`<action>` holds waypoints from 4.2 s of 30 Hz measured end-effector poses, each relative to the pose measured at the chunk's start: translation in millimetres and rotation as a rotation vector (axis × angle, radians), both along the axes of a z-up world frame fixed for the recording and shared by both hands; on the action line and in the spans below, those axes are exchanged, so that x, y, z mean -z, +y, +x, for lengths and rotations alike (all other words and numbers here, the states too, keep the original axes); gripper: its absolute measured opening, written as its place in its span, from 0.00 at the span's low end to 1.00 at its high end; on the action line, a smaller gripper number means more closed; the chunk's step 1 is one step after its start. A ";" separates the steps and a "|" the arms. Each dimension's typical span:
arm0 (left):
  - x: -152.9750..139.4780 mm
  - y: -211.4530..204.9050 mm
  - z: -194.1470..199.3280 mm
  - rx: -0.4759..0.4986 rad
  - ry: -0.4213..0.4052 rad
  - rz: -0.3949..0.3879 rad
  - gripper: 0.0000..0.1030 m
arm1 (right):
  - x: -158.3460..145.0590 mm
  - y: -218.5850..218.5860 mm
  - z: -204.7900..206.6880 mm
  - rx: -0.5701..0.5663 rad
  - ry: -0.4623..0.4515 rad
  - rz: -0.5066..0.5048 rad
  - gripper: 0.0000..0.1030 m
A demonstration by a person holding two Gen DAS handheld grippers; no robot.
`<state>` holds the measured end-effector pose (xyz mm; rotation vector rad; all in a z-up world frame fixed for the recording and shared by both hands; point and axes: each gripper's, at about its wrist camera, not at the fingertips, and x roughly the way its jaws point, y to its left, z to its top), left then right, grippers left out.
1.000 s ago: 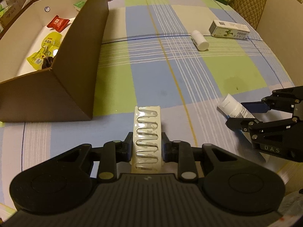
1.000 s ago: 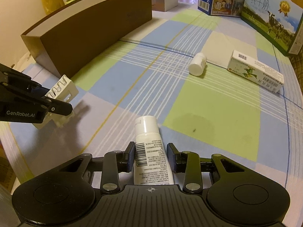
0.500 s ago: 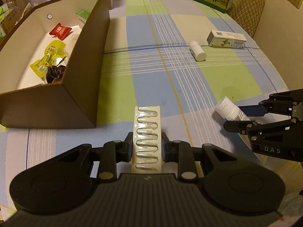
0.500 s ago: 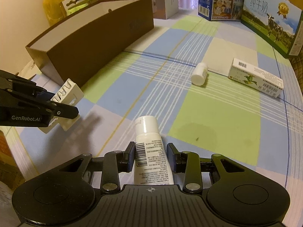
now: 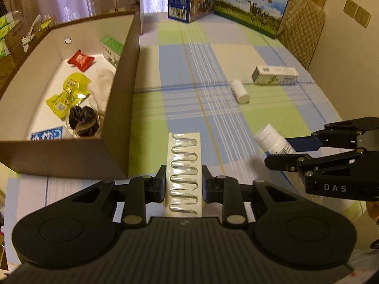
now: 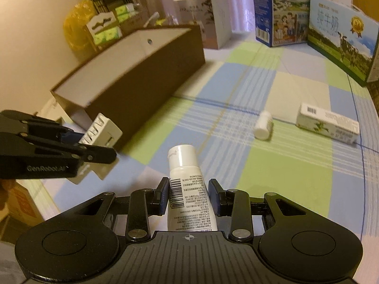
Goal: Organize objects
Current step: 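Carry the blister strip and white tube over the brown box with both tools, then open the left tool to drop the blister strip while the right tool releases the tube, then move both tools back toward the pill bottle and ointment carton on the table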
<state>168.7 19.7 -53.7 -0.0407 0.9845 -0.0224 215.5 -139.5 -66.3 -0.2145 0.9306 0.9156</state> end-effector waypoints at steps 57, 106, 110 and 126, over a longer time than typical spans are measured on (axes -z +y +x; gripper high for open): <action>-25.0 230.9 117.3 -0.182 -0.037 0.091 0.23 | -18.4 282.3 118.7 0.109 0.168 0.196 0.32; -18.8 252.9 163.7 -0.141 -0.043 0.076 0.64 | -14.4 279.2 118.6 0.014 0.026 -0.015 0.53; -28.9 249.9 148.6 -0.150 -0.049 0.066 0.79 | -21.0 270.4 108.4 0.012 0.025 -0.002 0.59; -60.8 229.7 86.8 -0.217 -0.048 0.048 0.94 | -43.3 228.3 60.5 0.041 0.038 0.040 0.68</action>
